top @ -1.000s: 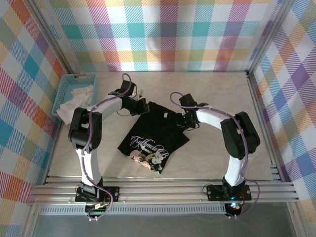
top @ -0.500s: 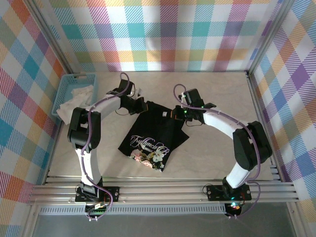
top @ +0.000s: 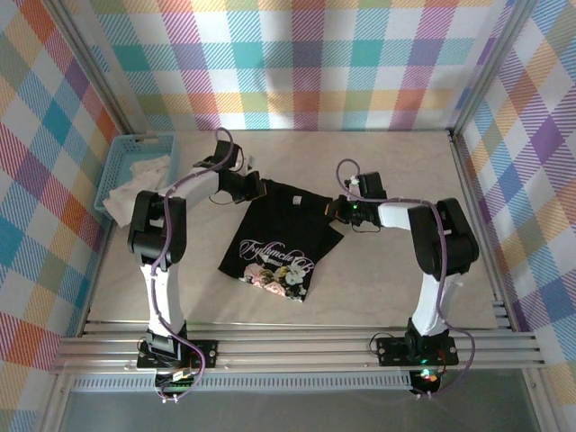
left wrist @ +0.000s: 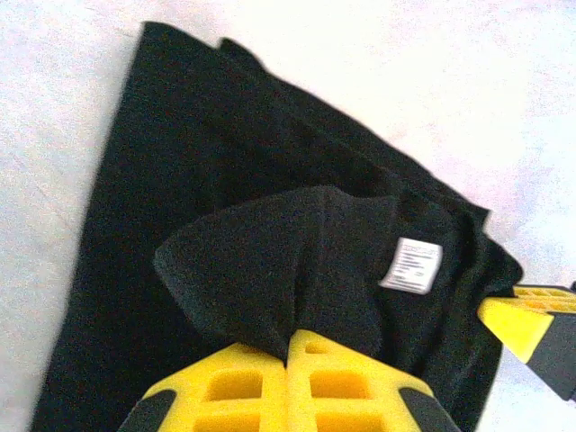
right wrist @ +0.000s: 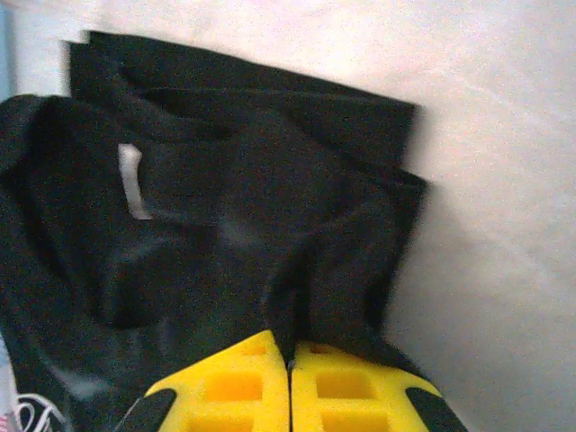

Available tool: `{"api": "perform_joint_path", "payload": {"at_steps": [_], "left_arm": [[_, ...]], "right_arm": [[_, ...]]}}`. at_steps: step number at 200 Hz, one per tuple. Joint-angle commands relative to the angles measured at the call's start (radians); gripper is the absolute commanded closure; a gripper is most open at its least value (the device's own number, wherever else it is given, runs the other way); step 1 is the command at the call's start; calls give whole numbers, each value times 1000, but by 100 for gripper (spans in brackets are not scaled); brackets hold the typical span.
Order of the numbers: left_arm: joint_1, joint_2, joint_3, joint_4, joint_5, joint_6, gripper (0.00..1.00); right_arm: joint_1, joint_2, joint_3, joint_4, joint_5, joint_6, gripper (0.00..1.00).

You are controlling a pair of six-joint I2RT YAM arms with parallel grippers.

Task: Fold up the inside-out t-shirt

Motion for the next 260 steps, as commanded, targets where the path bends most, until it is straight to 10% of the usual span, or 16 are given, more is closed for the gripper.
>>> {"api": "perform_joint_path", "payload": {"at_steps": [1, 51, 136, 208, 260], "left_arm": [[20, 44, 43, -14, -60, 17, 100], [26, 89, 114, -71, -225, 41, 86], [29, 58, 87, -21, -177, 91, 15], [26, 211, 209, -114, -23, 135, 18], [25, 227, 171, -131, 100, 149, 45]], "right_arm": [[7, 45, 98, -92, 66, 44, 89], [7, 42, 150, -226, 189, -13, 73], [10, 22, 241, -298, 166, -104, 32], [73, 209, 433, -484, 231, -78, 28], [136, 255, 460, -476, 165, -53, 50]]}}
